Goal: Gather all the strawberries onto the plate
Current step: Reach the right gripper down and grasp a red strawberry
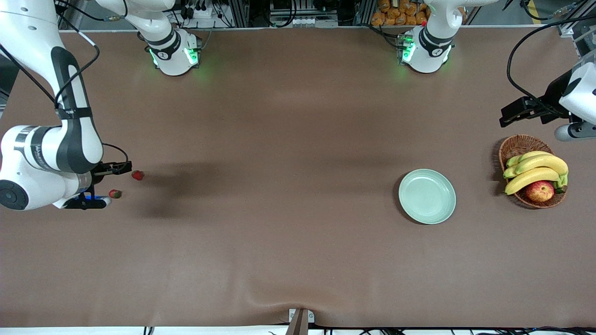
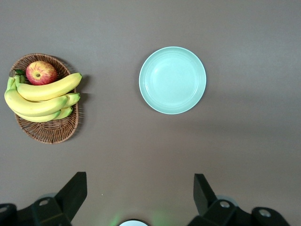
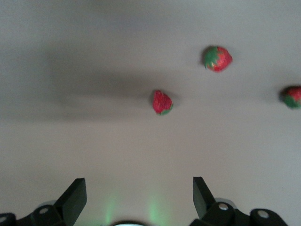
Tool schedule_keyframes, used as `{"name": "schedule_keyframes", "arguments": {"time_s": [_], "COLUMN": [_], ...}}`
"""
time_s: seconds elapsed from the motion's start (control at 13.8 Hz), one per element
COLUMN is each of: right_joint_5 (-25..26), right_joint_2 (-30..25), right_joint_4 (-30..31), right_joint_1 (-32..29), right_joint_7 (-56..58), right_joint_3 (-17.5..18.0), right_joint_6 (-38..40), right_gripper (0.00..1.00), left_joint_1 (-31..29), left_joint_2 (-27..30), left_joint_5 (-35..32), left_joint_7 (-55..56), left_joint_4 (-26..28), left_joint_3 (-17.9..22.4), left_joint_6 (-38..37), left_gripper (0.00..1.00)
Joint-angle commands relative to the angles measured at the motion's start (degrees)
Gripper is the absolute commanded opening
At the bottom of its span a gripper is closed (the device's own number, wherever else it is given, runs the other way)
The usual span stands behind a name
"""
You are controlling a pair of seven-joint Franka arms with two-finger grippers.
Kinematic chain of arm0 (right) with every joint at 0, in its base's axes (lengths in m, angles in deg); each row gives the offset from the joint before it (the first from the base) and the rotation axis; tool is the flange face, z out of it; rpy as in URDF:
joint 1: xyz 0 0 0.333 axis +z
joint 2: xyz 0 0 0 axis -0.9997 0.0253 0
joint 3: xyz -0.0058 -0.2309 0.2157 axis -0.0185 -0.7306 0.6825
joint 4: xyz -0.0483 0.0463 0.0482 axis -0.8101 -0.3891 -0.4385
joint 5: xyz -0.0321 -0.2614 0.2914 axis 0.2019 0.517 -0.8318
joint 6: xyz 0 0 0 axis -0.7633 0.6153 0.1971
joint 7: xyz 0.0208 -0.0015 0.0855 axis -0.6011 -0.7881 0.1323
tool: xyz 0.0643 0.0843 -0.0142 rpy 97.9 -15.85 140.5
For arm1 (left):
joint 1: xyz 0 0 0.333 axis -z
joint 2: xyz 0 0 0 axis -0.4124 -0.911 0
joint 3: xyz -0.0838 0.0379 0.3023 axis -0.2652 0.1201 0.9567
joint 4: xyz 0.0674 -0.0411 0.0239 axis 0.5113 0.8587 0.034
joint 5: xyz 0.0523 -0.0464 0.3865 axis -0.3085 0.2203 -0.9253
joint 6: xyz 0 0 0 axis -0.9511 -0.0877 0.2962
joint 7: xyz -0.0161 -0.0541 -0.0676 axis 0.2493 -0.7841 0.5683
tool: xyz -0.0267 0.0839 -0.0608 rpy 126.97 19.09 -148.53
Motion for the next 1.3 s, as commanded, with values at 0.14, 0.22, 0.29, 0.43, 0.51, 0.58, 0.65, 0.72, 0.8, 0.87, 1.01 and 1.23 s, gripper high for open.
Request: {"name": "schedule_keyframes", "arguments": {"time_s": [0.14,0.22,0.29,0.43,0.51,0.58,0.65,0.72,0.8,0.87,1.01,1.23], "right_joint_5": [1.2,1.1,1.1,1.1,1.1,1.1,1.1,1.1,1.1,1.1,1.1,0.8], "right_joint_2": [-2.9,-3.9,-5.4,-8.0,-8.3,-8.3,-8.2,-7.9,-7.7,-7.5,-7.0,-5.5], "right_joint_4": [11.3,14.8,19.5,26.8,28.9,30.1,30.8,30.8,30.8,30.8,30.8,30.8], "right_joint_1": [-1.5,-1.7,-2.3,-2.5,-2.5,-2.8,-3.2,-3.2,-3.2,-3.1,-3.1,-3.3], "right_joint_7": [2.8,2.8,2.8,2.8,2.8,2.8,2.8,2.8,2.8,2.8,2.7,2.6], "right_joint_3": [0.6,0.6,0.6,0.6,0.6,0.6,0.6,0.6,0.6,0.6,0.6,0.6], "right_joint_6": [-11.9,-16.3,-22.1,-30.5,-33.5,-36.0,-37.4,-38.1,-38.7,-39.8,-42.5,-46.2], "right_gripper": [1.0,1.0,1.0,1.0,1.0,1.0,1.0,1.0,1.0,1.0,1.0,1.0], "left_joint_1": [0.4,0.5,0.5,0.5,0.6,1.1,1.2,1.3,1.2,1.2,1.2,1.2], "left_joint_2": [-1.4,-1.7,-1.7,-2.3,-2.4,-2.5,-2.5,-2.6,-2.5,-2.5,-3.0,-3.1], "left_joint_5": [0.9,0.9,0.9,0.9,0.9,0.9,0.9,0.9,0.9,0.9,0.9,0.9], "left_joint_7": [0.8,0.8,0.8,0.8,0.9,0.9,1.0,1.0,1.0,1.0,1.2,1.2], "left_joint_4": [-0.7,-0.7,-0.5,-0.6,-0.6,-0.5,-0.5,-0.4,-0.2,0.0,0.0,0.0], "left_joint_3": [-0.5,-0.5,-0.5,-0.6,-0.6,-0.7,-0.7,-0.8,-1.0,-1.0,-1.0,-1.1], "left_joint_6": [0.3,0.4,0.4,0.5,0.6,0.6,0.6,0.6,0.6,0.6,0.6,1.0], "left_gripper": [1.0,1.0,1.0,1.0,1.0,1.0,1.0,1.0,1.0,1.0,1.0,1.0]}}
